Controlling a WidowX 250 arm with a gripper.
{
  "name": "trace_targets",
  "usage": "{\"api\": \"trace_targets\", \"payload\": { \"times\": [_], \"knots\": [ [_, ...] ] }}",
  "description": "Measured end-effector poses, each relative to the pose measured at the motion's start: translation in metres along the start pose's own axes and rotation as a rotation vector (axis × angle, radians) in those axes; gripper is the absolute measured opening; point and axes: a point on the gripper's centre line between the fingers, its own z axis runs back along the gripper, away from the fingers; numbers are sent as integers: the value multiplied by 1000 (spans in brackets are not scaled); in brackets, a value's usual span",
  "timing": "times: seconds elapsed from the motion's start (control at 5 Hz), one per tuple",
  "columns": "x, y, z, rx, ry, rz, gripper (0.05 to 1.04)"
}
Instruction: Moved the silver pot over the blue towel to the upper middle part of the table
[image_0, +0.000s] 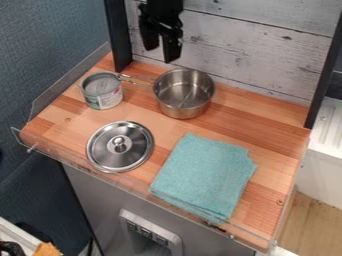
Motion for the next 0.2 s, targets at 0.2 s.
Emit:
{"api": "trace_targets", "payload": {
  "times": [0.2],
  "knots": [
    [-5, 2, 5, 3, 14, 21, 1013]
  ]
}}
